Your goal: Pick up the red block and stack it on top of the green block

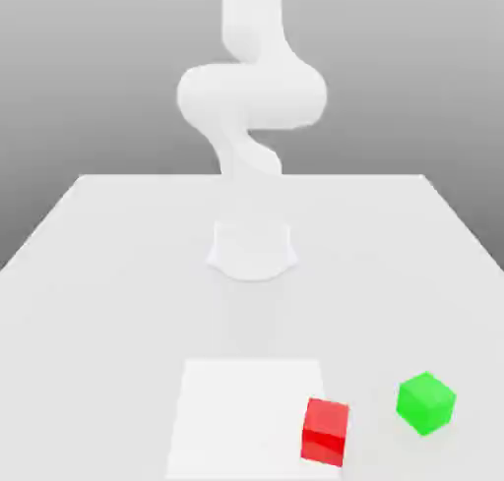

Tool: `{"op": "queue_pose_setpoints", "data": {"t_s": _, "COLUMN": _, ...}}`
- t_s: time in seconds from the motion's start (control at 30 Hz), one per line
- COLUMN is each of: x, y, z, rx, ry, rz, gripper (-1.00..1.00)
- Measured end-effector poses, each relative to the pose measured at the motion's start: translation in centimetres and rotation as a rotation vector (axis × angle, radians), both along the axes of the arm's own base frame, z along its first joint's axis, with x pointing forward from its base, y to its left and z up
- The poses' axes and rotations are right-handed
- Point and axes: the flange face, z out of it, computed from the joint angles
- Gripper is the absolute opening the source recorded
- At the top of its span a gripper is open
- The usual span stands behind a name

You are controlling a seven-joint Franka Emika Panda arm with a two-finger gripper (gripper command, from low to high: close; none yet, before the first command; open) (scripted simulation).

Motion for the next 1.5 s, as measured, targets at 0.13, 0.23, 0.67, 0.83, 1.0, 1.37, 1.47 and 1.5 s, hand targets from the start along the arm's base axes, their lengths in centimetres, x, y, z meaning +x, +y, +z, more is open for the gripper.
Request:
{"op": "queue_pose_setpoints", "data": {"t_s": 0.13, "x": 4.8, "y": 1.4, "z": -7.2, "rx": -0.002, "ry": 0.122, "rz": -0.048, "gripper": 0.00}}
{"op": "queue_pose_setpoints", "data": {"t_s": 0.23, "x": 7.4, "y": 2.3, "z": -12.8, "rx": 0.001, "ry": 0.209, "rz": -0.079, "gripper": 0.00}}
{"op": "queue_pose_setpoints", "data": {"t_s": 0.67, "x": 9.8, "y": 6.2, "z": -37.9, "rx": 0.061, "ry": 0.582, "rz": -0.178, "gripper": 0.00}}
{"op": "queue_pose_setpoints", "data": {"t_s": 0.83, "x": 7.8, "y": 7.7, "z": -46.2, "rx": 0.104, "ry": 0.706, "rz": -0.209, "gripper": 0.00}}
{"op": "queue_pose_setpoints", "data": {"t_s": 1.0, "x": 7.5, "y": 7.8, "z": -52.3, "rx": 0.108, "ry": 0.718, "rz": -0.213, "gripper": -1.00}}
{"op": "queue_pose_setpoints", "data": {"t_s": 1.37, "x": 7.6, "y": 7.8, "z": -48.0, "rx": 0.109, "ry": 0.717, "rz": -0.213, "gripper": -1.00}}
{"op": "queue_pose_setpoints", "data": {"t_s": 1.47, "x": 6.2, "y": 12.2, "z": -45.1, "rx": 0.107, "ry": 0.718, "rz": -0.201, "gripper": -1.00}}
{"op": "queue_pose_setpoints", "data": {"t_s": 1.5, "x": 5.3, "y": 14.7, "z": -44.4, "rx": 0.106, "ry": 0.718, "rz": -0.195, "gripper": -1.00}}
